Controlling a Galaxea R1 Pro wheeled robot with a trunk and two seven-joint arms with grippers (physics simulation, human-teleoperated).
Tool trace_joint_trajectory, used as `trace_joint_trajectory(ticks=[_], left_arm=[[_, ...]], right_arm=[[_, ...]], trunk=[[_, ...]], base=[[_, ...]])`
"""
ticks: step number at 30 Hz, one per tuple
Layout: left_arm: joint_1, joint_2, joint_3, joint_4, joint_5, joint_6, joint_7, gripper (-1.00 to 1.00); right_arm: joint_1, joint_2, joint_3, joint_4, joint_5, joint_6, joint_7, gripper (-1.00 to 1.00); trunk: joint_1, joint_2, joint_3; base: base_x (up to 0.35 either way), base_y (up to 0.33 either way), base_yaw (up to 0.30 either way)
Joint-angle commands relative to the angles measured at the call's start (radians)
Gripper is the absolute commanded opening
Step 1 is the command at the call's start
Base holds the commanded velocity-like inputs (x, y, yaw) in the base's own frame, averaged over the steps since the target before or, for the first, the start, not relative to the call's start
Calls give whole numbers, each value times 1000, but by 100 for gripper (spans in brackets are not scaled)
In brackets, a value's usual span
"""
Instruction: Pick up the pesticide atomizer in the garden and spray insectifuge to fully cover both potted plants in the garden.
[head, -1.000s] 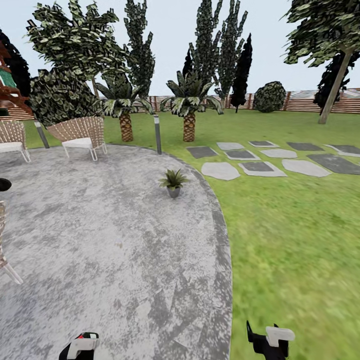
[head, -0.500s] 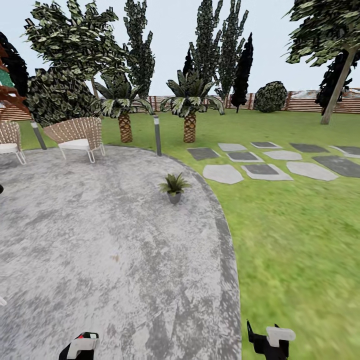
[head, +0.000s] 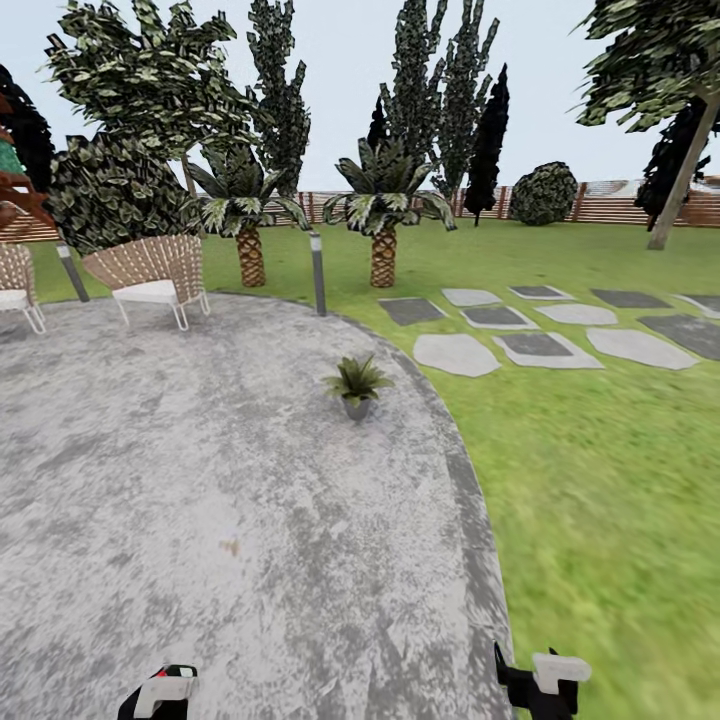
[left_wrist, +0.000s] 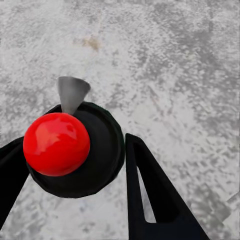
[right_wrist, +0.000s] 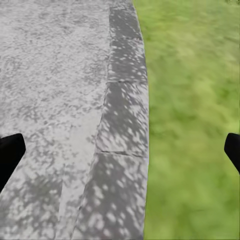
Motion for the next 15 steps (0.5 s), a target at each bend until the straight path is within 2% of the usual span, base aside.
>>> trace_joint_trajectory(ticks=[1, 15], left_arm=[[-1, 0, 9, 1, -1, -2, -9, -100], [-1, 0, 9, 2, -2, -2, -9, -100]], right_arm=[[-1, 0, -2, 1, -2, -3, 1, 100], [-1, 0, -2, 1, 0, -3, 1, 100]], trunk=[[0, 0, -1], [0, 0, -1]], base=[[338, 146, 0], [338, 146, 0]])
